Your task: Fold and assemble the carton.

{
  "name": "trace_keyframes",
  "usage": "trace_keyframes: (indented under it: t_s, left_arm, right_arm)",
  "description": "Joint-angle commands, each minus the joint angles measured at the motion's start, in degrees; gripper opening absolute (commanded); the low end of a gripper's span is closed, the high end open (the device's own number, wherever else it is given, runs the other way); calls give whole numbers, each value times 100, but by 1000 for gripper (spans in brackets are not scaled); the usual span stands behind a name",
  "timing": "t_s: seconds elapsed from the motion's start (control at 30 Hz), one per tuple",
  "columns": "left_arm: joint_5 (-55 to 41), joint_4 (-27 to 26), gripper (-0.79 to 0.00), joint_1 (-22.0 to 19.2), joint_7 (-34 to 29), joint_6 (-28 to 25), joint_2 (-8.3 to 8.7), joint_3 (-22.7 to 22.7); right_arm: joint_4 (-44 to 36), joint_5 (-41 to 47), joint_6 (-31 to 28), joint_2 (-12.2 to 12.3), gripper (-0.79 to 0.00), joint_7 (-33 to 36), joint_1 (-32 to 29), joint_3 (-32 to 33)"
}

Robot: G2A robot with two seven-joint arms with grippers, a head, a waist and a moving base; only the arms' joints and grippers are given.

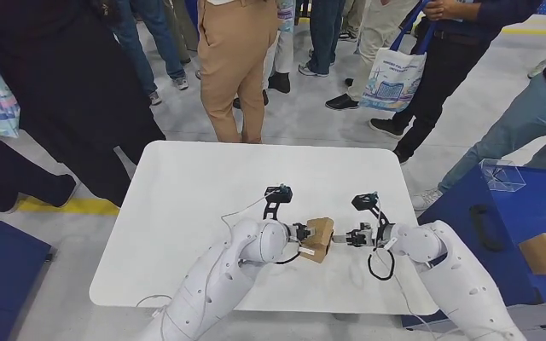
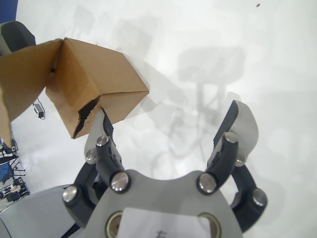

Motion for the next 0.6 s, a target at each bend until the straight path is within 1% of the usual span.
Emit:
trace_keyframes:
  t_s: [0.0,0.07,0.13,0.2,0.33,0.43,0.57]
  left_arm:
    - [-21,55,0,-24,31,0,-22,17]
    - [-42,107,0,-52,43,3,-42,21]
    - [-76,147,0,-72,50,0,-60,15]
    - [-87,178,0,-86,52,1,-74,14]
    - [-87,239,0,-116,52,-9,-103,27]
    - [-79,282,0,-137,41,-9,-123,35]
    - [-79,323,0,-153,28,-8,-143,21]
  right_arm:
    - [30,229,-45,17,0,-17,-8,148]
    - [63,476,-76,42,0,-23,-32,331]
    - [80,905,-109,64,0,43,-80,537]
    - [38,1270,-188,95,0,274,-140,706]
    - [-214,1597,-358,143,0,660,-346,843]
    - [-420,1504,-346,162,0,692,-462,843]
    - [-576,1208,-250,152,0,419,-548,745]
